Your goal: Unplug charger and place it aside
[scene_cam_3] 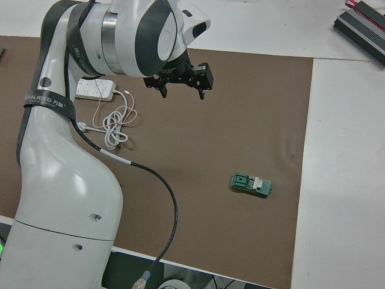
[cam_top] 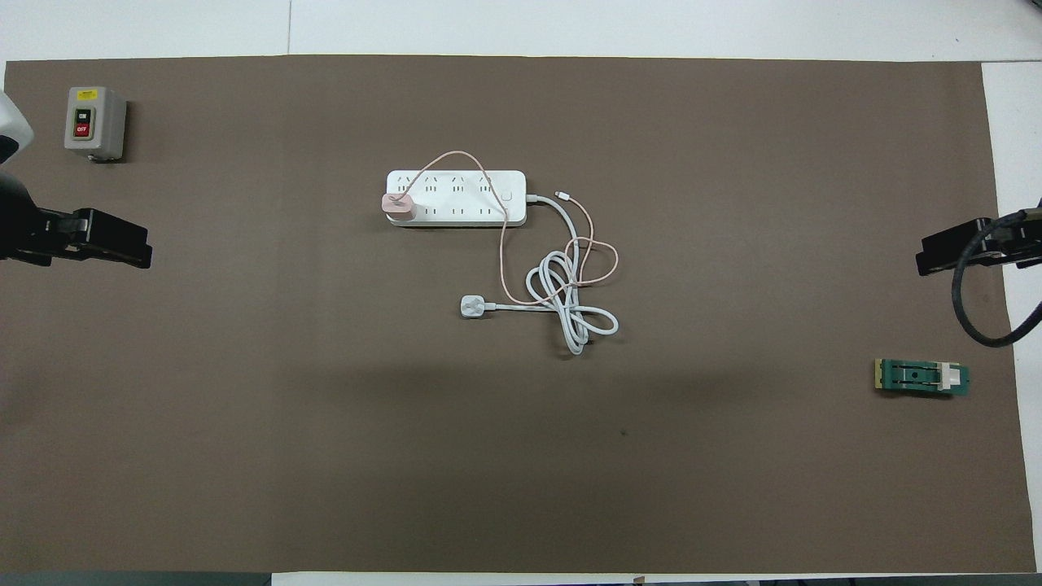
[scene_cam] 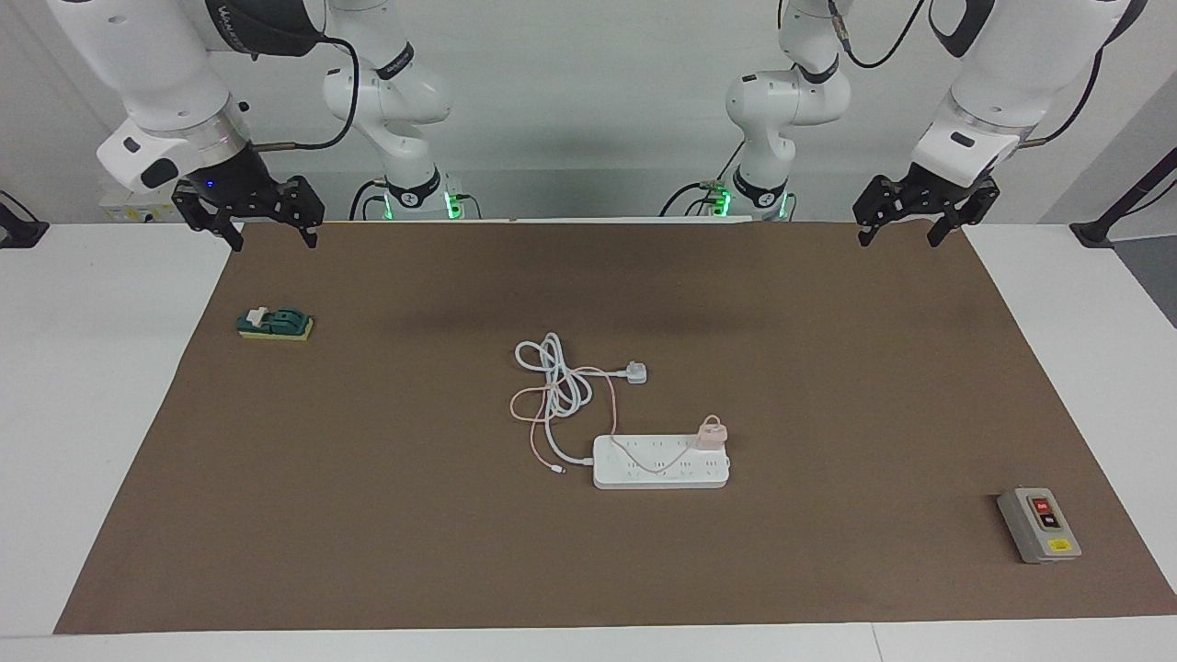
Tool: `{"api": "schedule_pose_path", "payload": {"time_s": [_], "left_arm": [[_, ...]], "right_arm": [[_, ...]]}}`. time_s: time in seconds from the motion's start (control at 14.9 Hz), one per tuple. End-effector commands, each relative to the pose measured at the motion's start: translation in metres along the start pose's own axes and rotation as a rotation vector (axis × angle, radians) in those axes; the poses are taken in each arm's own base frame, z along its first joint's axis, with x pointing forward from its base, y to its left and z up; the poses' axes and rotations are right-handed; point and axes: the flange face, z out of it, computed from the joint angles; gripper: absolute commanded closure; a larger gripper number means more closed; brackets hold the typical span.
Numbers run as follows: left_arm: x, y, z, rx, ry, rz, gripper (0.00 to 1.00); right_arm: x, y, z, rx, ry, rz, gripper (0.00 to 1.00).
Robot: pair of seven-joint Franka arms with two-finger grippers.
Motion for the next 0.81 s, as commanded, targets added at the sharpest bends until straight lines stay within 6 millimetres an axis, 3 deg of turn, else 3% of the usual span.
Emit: {"api": "schedule_pose_path", "payload": {"time_s": [0.0, 0.74], "left_arm": [[-0.0006, -0.0033, 0.0020, 0.010, 0.013, -0.008, 0.00], [-0.0064, -0.0004, 0.0101, 0.015, -0.007, -0.004, 0.00]], "right_arm": [[-0.0041, -0.0016, -0.0002, 0.016, 0.006, 0.004, 0.00], [-0.0042, 0.0050, -0.0019, 0.016, 0.013, 0.013, 0.00]]}}
